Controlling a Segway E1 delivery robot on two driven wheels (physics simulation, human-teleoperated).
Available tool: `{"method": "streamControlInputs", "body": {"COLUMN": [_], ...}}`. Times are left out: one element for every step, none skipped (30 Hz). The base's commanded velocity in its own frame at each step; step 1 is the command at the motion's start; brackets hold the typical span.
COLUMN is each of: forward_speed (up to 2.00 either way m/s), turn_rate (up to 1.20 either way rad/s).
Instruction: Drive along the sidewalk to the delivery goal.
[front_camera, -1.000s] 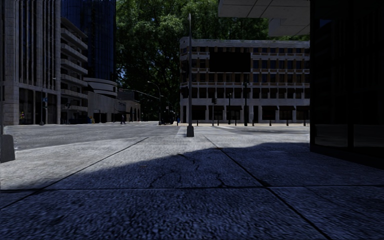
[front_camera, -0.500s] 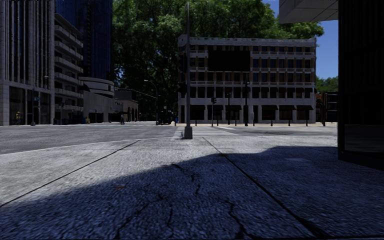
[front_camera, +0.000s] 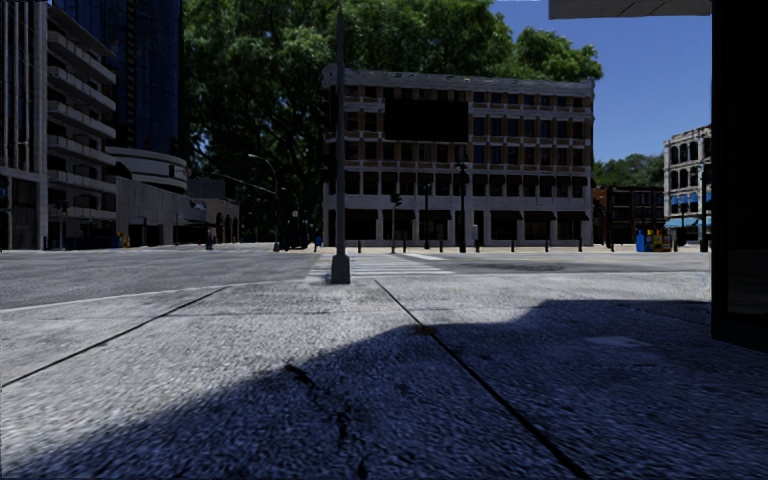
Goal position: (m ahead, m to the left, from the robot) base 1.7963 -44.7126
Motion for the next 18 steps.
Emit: {"method": "streamControlInputs", "body": {"forward_speed": [1.99, 1.99, 1.99, 1.99, 1.99, 1.99, 1.99, 1.99, 1.99, 1.99, 1.99, 1.99, 1.99, 1.99, 1.99, 1.99, 1.99, 1.99], "turn_rate": [-0.33, -0.33, -0.33, -0.33, -0.33, -0.33, -0.33, -0.34, -0.34, -0.34, -0.36, -0.39, -0.41, -0.41, -0.42, -0.43, -0.44, -0.44]}}
